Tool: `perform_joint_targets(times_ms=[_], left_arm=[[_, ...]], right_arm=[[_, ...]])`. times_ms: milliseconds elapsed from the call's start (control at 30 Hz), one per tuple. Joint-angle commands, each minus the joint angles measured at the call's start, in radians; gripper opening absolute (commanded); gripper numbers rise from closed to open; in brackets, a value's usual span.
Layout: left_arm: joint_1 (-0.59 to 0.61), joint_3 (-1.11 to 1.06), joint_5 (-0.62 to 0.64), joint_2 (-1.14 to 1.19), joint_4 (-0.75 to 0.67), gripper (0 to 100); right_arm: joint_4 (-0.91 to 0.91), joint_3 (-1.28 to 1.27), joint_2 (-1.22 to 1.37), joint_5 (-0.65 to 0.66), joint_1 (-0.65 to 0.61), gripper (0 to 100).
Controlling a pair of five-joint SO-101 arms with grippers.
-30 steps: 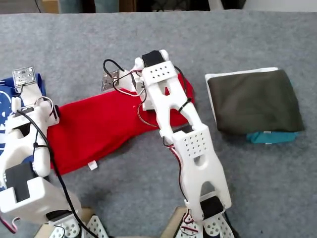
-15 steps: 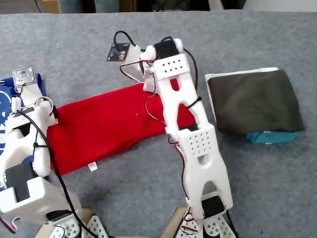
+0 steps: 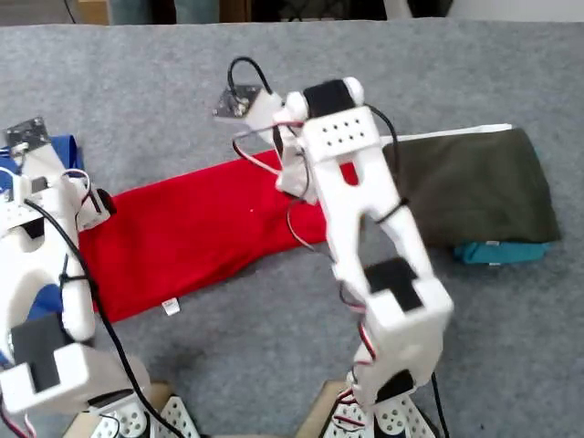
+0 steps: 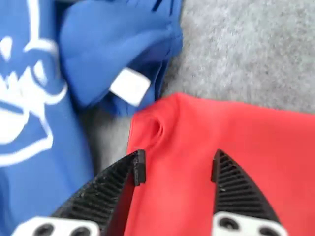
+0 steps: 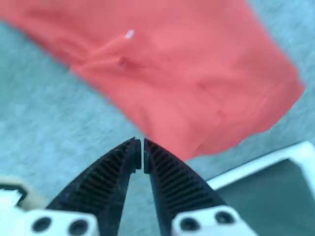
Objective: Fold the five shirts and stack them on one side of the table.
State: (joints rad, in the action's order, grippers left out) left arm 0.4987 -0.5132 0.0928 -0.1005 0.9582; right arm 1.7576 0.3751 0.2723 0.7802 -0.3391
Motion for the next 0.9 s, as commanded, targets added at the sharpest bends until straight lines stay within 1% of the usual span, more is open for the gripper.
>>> perform_joint_targets(times_ms=[0, 67, 133, 200, 267, 333, 400, 500, 600, 667, 833, 867], left_arm=[[0.012, 0.056, 0.049, -0.097, 0.110, 29], [0.027, 0.054, 0.049, -0.106, 0.164, 32], [0.064, 0.022, 0.029, -0.103, 0.187, 33], [0.114, -0.036, -0.037, -0.080, 0.155, 33], [0.125, -0.090, -0.080, -0.041, 0.083, 33], [0.124, -0.114, -0.095, 0.012, 0.034, 33], [0.119, -0.110, -0.095, 0.069, 0.020, 33], [0.119, -0.058, -0.095, 0.133, 0.038, 32], [0.116, 0.005, -0.095, 0.193, 0.075, 26], [0.090, 0.039, -0.095, 0.245, 0.091, 21], [0.010, 0.130, -0.097, 0.341, 0.178, 2], [-0.008, 0.140, -0.095, 0.348, 0.195, 4]], right_arm=[[0.009, -0.157, -0.186, -0.009, 0.006, 1.5], [0.008, -0.232, -0.254, -0.009, 0.006, 1.5], [0.008, -0.297, -0.317, -0.009, 0.006, 1.5], [0.008, -0.352, -0.378, -0.009, 0.006, 1.5], [0.008, -0.406, -0.438, -0.009, 0.006, 1.5], [0.005, -0.460, -0.495, -0.009, 0.006, 1.5], [-0.006, -0.510, -0.549, -0.009, 0.006, 1.5], [-0.006, -0.562, -0.616, -0.009, 0.006, 1.5], [-0.006, -0.588, -0.671, -0.009, 0.008, 1.5], [-0.005, -0.590, -0.700, -0.009, 0.008, 1.5], [-0.005, -0.590, -0.748, -0.009, 0.012, 1.5], [-0.005, -0.590, -0.753, -0.009, 0.014, 1.5]])
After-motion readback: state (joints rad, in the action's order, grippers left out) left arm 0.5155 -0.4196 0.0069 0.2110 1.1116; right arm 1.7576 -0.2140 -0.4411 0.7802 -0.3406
